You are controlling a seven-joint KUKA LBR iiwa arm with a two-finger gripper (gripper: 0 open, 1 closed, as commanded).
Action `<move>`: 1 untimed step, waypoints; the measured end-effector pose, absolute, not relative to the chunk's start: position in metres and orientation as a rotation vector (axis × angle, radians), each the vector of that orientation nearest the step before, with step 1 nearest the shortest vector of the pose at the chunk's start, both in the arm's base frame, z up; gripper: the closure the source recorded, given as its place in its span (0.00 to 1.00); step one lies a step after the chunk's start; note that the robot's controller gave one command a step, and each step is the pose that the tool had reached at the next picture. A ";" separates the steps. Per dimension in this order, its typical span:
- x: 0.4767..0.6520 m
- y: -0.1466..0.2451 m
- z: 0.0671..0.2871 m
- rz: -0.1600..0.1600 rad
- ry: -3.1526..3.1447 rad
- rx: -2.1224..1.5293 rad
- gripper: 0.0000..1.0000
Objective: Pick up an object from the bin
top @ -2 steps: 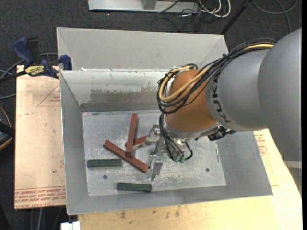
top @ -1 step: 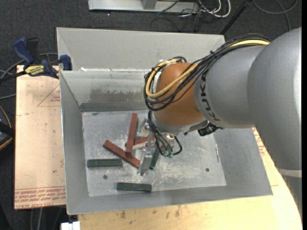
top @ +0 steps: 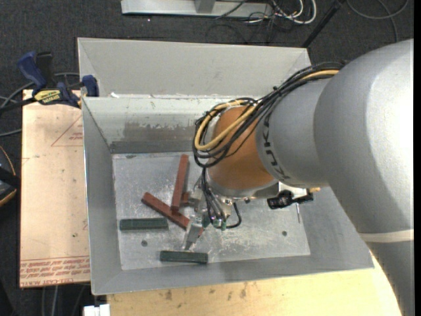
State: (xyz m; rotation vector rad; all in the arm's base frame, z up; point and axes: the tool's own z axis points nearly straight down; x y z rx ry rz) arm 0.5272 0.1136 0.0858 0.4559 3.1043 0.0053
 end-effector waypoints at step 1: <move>0.541 0.182 0.082 0.021 3.068 0.457 1.00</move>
Offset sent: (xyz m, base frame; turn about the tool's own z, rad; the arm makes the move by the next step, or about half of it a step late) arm 0.0000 0.0000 0.0000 0.0000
